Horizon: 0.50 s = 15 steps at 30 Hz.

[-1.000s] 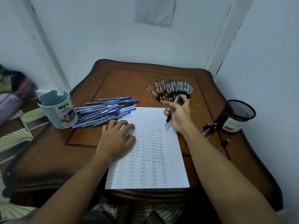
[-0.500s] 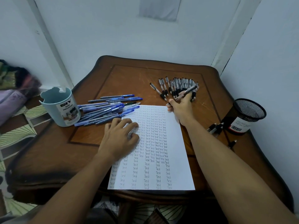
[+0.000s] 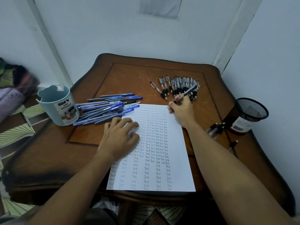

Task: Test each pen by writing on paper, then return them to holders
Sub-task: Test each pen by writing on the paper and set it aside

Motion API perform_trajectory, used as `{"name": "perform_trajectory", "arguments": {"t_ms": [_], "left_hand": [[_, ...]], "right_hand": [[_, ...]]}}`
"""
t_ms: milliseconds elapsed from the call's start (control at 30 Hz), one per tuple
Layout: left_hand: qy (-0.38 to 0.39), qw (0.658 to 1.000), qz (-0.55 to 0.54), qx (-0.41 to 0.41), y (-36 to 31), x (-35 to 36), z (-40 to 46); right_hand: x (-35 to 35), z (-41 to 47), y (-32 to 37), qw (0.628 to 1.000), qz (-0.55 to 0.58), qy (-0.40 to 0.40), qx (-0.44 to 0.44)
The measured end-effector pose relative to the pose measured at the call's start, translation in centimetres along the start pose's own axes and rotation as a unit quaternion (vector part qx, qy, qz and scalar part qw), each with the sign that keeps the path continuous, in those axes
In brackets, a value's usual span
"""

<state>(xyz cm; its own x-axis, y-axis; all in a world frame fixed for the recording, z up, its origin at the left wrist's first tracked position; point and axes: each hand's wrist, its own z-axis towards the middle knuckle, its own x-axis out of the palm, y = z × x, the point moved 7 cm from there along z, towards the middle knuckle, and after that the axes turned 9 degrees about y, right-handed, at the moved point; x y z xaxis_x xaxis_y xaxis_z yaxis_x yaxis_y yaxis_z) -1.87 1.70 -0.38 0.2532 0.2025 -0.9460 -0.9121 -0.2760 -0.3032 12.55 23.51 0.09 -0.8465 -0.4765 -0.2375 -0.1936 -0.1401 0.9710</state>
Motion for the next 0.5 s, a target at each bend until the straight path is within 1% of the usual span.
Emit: {"name": "perform_trajectory", "arguments": {"t_ms": [300,500], "left_hand": [[-0.001,1.0,0.002,-0.004,-0.04,0.02,0.07],[-0.001,1.0,0.001,-0.002,0.04,0.01,0.08]], "right_hand": [[0.25,0.44,-0.16,1.0,-0.008,0.014,0.002],[0.12,0.64,-0.41,1.0,-0.001,0.004,0.002]]}}
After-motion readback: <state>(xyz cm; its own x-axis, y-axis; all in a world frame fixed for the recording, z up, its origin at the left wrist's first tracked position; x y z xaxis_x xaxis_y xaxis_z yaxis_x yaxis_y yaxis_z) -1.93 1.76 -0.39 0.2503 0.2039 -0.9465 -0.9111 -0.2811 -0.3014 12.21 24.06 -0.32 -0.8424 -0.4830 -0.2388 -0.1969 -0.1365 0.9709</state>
